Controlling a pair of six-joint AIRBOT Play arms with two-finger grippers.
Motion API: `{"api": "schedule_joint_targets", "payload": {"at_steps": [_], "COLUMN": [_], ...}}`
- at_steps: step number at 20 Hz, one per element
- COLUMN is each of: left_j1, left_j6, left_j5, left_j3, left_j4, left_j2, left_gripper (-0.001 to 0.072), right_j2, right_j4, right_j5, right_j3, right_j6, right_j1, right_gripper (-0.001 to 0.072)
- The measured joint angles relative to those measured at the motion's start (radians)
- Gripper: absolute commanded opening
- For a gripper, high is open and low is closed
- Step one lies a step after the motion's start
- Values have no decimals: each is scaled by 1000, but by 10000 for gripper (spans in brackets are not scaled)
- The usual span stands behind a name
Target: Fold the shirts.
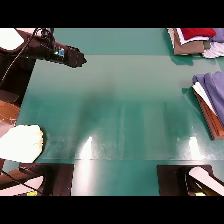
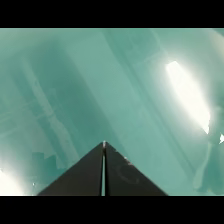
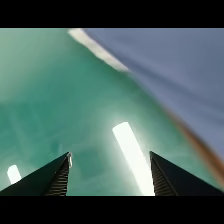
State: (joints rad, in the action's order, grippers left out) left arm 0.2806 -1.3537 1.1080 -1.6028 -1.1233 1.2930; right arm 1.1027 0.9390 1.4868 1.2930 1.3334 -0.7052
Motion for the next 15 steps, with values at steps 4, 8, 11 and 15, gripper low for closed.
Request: {"api": "schedule_joint_targets", "payload": {"at_steps": [4, 8, 11, 15], "left_j1": [0, 0, 0, 0], "left_j6": [0, 0, 0, 0], "left_j5": [0, -34, -64, -96], "left_j3": [0, 0, 0, 0], "left_j4": [0, 2, 2, 2], "left_j2": [0, 0, 0, 0], "left_gripper": [24, 24, 24, 24], "right_j2": [0, 0, 0, 0], "right_j4": [-68, -90, -94, -97], "right_j5": [-25, -89, -124, -142], "right_j3": [3, 5, 5, 5], "right_j6": [6, -2, -12, -17], "right_j1": [302, 548, 647, 691], "right_gripper": [122, 16, 16, 16]}}
